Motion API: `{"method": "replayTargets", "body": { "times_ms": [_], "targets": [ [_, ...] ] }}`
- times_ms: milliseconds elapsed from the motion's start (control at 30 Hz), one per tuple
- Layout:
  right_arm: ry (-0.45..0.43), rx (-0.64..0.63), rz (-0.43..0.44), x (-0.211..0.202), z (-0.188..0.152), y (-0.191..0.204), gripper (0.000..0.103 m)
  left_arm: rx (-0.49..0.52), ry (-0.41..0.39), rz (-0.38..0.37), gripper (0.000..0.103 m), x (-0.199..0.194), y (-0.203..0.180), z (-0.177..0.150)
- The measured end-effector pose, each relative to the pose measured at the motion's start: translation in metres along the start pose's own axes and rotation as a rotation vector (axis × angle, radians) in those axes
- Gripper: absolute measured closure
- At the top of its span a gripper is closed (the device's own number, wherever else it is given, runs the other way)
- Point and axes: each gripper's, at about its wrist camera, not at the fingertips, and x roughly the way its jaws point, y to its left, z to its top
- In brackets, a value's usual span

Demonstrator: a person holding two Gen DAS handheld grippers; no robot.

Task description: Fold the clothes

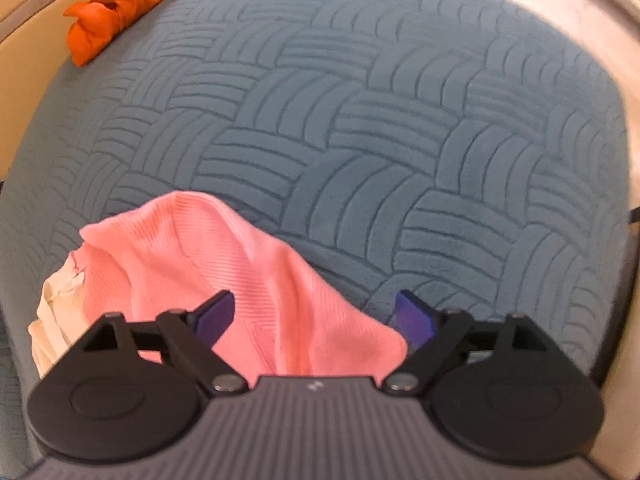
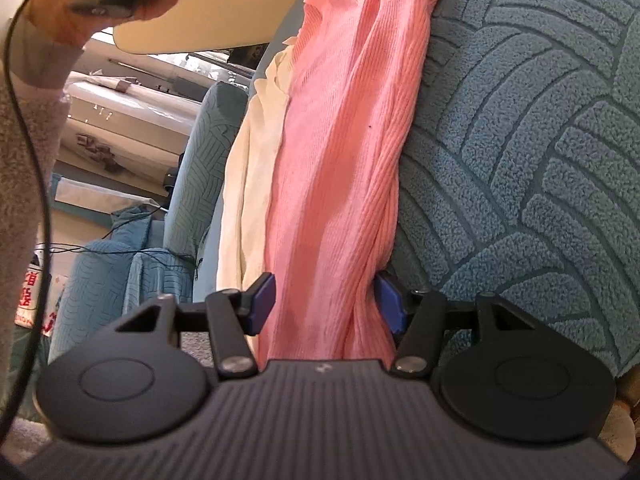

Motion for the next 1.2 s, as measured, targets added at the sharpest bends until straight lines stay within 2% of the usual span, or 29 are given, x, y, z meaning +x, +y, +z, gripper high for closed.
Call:
{"method": "replayTargets", "body": {
  "times_ms": [67, 133, 200, 267, 300, 333, 367, 400, 467, 533, 567, 700, 833, 933, 1200],
  "targets": [
    [-0.001, 0.003, 0.003, -0.001, -0.001, -0.001, 0.045, -0.01, 0.031, 0.057, 0.016, 0.017, -0.006, -0.002],
    [-0.001, 0.004, 0.004, -0.001, -0.001, -0.002, 0.046, -0.015, 0.052, 0.069, 0.015, 0.029, -0.008, -0.007],
    [0.002, -0.003, -0.001, -0.001, 0.0, -0.001, 0.046, -0.048, 0.04, 0.054, 0.016, 0.031, -0.005, -0.01],
    [0.002, -0.004, -0.002, -0.002, 0.0, -0.002, 0.046, -0.057, 0.036, 0.015, 0.03, 0.029, -0.003, -0.011],
    [0.003, -0.005, -0.003, -0.002, 0.001, -0.002, 0.045, -0.057, 0.036, -0.001, 0.053, 0.028, -0.002, -0.011],
    [0.003, -0.005, -0.003, -0.003, 0.001, -0.002, 0.046, -0.06, 0.039, -0.024, 0.071, 0.025, -0.001, -0.01],
    [0.004, -0.009, -0.005, -0.003, 0.0, -0.001, 0.046, -0.039, 0.041, -0.016, 0.076, 0.023, -0.004, -0.011],
    [0.003, -0.009, -0.005, -0.003, 0.0, -0.001, 0.045, -0.01, 0.043, 0.002, 0.078, 0.02, -0.008, -0.012],
    [0.001, -0.017, -0.033, -0.003, 0.0, -0.001, 0.055, 0.007, 0.038, 0.009, 0.08, 0.019, -0.009, -0.014],
    [0.001, -0.025, -0.062, -0.003, -0.001, 0.0, 0.087, -0.001, 0.023, -0.005, 0.081, 0.019, -0.006, -0.017],
    [0.007, -0.034, -0.083, -0.002, -0.002, 0.0, 0.088, -0.002, 0.018, -0.012, 0.082, 0.019, -0.005, -0.018],
    [0.003, -0.034, -0.079, -0.003, -0.003, 0.0, 0.088, -0.015, -0.003, -0.046, 0.084, 0.016, 0.003, -0.021],
    [-0.002, -0.037, -0.078, -0.003, -0.003, 0.001, 0.089, -0.055, -0.037, -0.126, 0.085, 0.009, 0.02, -0.026],
    [-0.017, -0.048, -0.066, -0.007, -0.004, 0.004, 0.09, -0.084, -0.063, -0.191, 0.085, 0.005, 0.037, -0.031],
    [-0.093, -0.135, -0.034, -0.02, -0.01, 0.035, 0.09, -0.116, -0.122, -0.29, 0.085, -0.015, 0.078, -0.044]
  ]
}}
